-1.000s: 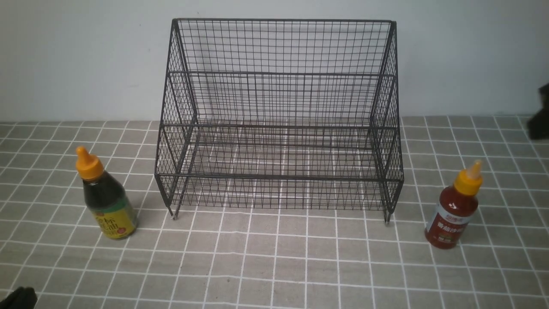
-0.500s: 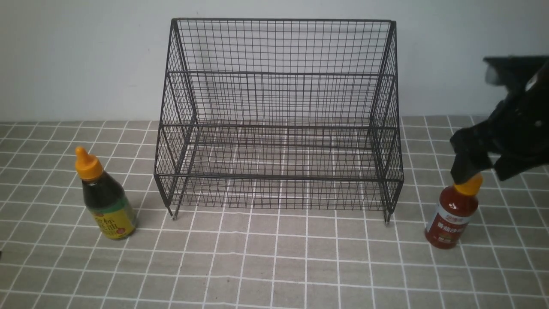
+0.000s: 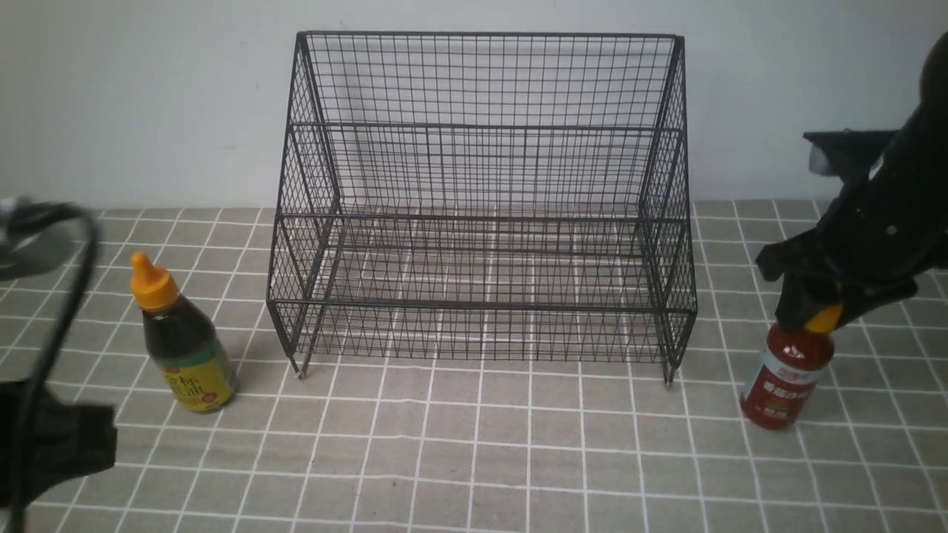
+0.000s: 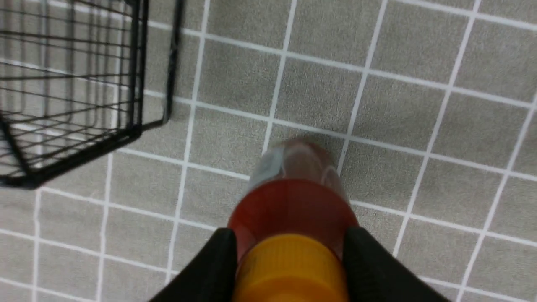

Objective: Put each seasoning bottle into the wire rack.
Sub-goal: Use the right arm to grab the condiment bottle closest to it, then use the right arm to put the condiment bottle back on the shelf

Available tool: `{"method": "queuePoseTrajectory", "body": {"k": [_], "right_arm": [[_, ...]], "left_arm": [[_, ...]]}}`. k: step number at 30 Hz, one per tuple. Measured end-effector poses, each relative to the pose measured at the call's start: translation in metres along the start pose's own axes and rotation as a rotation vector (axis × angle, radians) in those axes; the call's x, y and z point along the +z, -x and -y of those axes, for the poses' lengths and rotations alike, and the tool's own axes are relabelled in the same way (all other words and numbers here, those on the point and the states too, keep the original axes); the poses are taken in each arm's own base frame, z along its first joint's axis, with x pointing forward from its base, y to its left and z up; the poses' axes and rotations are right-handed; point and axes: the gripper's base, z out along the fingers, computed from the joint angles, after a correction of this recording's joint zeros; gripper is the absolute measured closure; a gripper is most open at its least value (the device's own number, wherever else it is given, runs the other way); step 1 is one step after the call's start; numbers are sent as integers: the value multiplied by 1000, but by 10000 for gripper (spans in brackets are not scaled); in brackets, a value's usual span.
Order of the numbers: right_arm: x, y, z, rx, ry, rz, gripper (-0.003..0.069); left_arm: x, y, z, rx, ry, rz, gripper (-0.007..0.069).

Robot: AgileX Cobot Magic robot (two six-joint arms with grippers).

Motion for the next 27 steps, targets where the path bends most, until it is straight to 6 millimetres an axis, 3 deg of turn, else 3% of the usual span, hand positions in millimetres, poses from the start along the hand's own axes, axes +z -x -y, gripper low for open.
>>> {"method": "queuePoseTrajectory", "body": {"k": [3, 6, 7, 9, 12, 13, 17, 22, 24, 27], "right_arm": [[-36, 5, -3, -11, 4, 109, 362], [-87, 2, -15, -40, 27, 266, 362], [-90, 2, -16, -43, 29, 276, 362], [-125, -2, -32, -96, 46, 373, 362], [-151, -3, -58, -170, 86, 449, 362], [-153, -3, -58, -170, 86, 453, 362], [-149, 10, -90, -248, 133, 451, 362], [-118, 26, -102, -264, 144, 375, 362], [-90, 38, -104, -262, 129, 310, 362], [-72, 44, -104, -259, 122, 271, 362]], "left_arm": [[13, 14, -2, 24, 19, -66, 631], [21, 20, -3, 34, 27, -94, 631], [21, 20, -3, 34, 27, -95, 631], [23, 22, -4, 46, 30, -91, 631], [23, 24, -4, 47, 30, -63, 631], [23, 24, -4, 47, 30, -62, 631], [23, 26, -4, 48, 31, -46, 631], [23, 26, -5, 53, 41, -45, 631], [23, 26, -5, 54, 43, -45, 631], [23, 26, -5, 54, 43, -45, 631]]}}
